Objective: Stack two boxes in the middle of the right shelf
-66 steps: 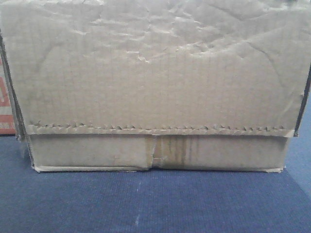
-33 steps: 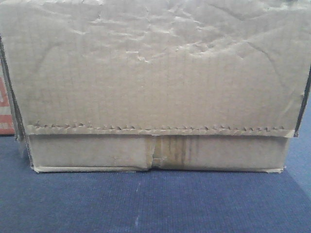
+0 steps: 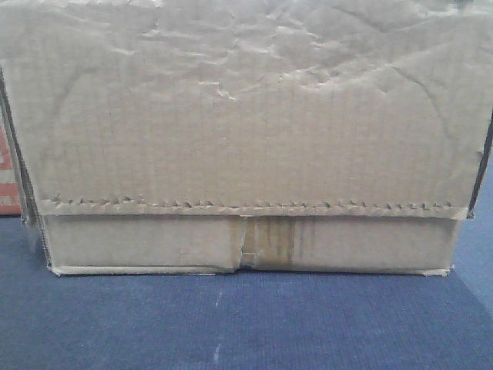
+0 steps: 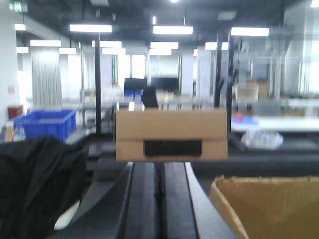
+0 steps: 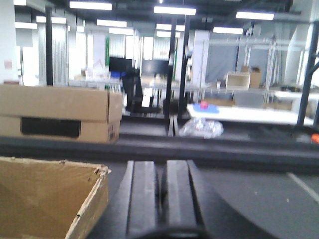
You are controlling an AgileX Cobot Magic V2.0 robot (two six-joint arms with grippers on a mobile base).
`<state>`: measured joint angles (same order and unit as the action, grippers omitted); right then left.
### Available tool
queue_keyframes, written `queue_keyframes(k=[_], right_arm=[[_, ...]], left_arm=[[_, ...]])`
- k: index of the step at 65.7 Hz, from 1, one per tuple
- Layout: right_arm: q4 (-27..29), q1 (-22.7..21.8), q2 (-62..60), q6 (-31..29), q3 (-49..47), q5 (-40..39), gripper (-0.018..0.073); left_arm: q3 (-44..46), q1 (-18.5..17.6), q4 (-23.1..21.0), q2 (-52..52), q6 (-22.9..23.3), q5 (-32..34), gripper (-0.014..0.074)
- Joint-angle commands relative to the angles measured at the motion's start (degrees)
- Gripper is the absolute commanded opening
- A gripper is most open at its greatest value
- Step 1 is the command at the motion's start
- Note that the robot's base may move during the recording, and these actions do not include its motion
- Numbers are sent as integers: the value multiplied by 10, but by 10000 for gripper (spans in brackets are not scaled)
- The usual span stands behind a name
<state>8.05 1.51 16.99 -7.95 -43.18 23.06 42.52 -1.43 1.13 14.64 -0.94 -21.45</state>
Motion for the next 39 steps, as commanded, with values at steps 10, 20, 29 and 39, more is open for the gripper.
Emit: queue_keyframes(k=[10, 20, 29, 39], right_arm=[[-8, -2, 159, -1, -114, 49, 345], [-8, -1, 210, -1, -122, 44, 530], [-8, 6, 229, -1, -122, 46, 559], [-8, 23, 240, -1, -122, 49, 559]], left_arm=[[134, -6, 3, 161, -3, -158, 291], [155, -41, -8, 232, -3, -167, 472], [170, -47, -8, 296, -3, -216, 560], [225, -46, 9, 389, -3, -298, 561]])
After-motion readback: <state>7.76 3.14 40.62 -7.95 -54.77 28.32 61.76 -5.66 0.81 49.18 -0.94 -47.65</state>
